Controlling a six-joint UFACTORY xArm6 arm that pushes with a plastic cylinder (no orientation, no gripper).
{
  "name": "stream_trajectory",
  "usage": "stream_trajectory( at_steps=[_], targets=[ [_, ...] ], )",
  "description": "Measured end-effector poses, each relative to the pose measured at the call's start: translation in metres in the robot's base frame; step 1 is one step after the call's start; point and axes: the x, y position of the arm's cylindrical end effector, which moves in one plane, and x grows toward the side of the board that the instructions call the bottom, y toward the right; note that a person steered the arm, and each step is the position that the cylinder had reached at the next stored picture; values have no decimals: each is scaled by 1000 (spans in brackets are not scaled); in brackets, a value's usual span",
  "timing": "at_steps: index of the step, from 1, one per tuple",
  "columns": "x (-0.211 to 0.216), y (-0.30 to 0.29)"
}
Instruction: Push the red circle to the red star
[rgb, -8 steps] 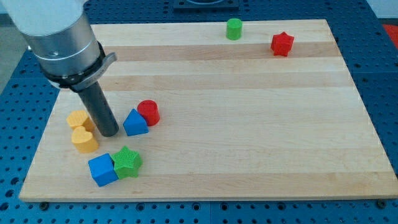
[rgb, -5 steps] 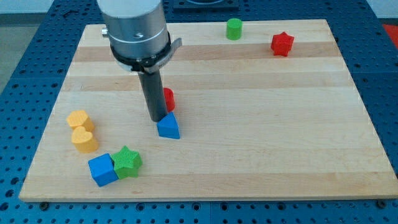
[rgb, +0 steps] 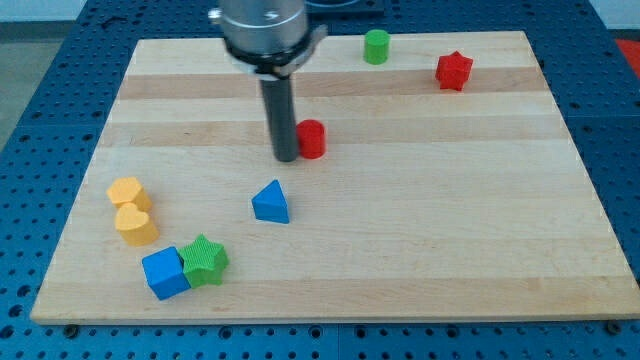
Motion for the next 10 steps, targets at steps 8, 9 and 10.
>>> stream_trajectory(
  at_steps=[8, 9, 10],
  targets=[
    [-96, 92],
    [-98, 109],
    [-105, 151]
  ],
)
